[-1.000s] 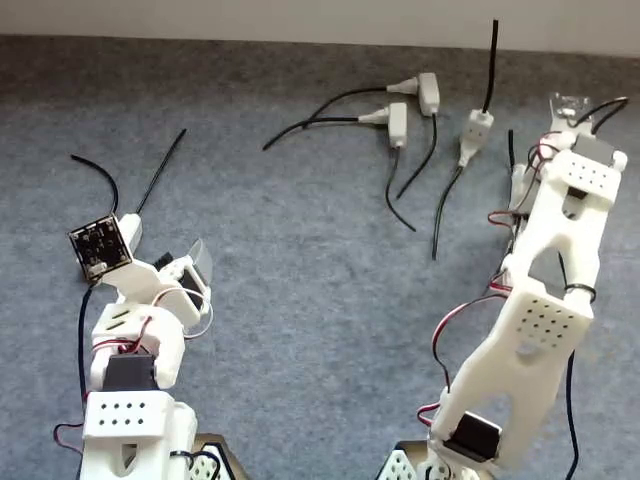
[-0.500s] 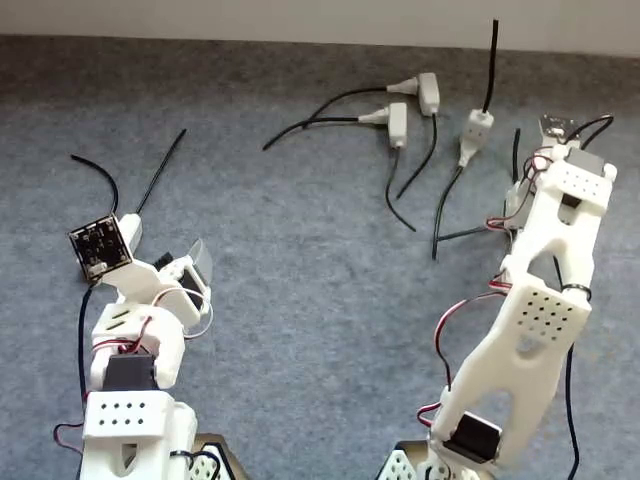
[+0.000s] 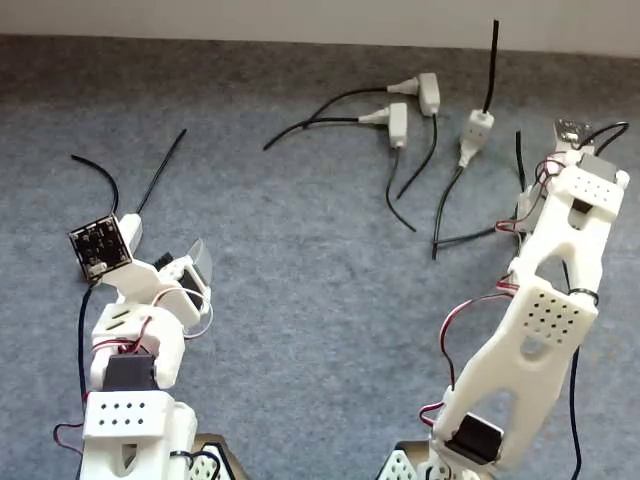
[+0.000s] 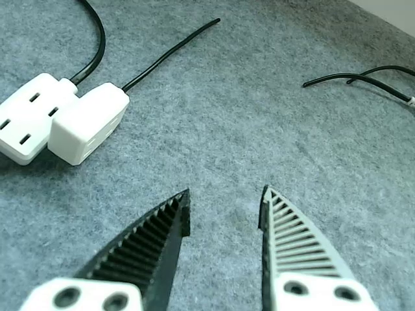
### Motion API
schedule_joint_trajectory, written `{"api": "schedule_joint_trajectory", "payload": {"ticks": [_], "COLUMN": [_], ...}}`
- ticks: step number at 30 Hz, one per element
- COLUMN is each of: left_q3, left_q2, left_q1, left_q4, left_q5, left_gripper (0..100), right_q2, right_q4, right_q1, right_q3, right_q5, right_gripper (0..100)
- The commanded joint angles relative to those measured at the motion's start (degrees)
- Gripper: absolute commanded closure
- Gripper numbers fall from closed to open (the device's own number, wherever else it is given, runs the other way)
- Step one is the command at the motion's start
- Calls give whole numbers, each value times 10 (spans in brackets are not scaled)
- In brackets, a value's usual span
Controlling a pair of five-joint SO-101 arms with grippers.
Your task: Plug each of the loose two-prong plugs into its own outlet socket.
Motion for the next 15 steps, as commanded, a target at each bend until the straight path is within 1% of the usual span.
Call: {"api": "schedule_joint_trajectory", "payload": {"ticks": [1, 8, 11, 15], "left_q3": [-3, -3, -3, -3], "left_q2": [-6, -6, -6, -6], "left_q1": [8, 9, 9, 9], "left_q4": [-13, -13, -13, -12], "left_q5": [-4, -4, -4, -4], "left_gripper": [811, 811, 811, 811], "right_q2": [-66, -201, -260, -322], "right_q4": [43, 144, 176, 214], "right_q1": [-38, -114, -137, -186], "right_q3": [-7, -7, -7, -1], "right_q5": [5, 5, 5, 5], "right_gripper": [991, 991, 991, 991]}}
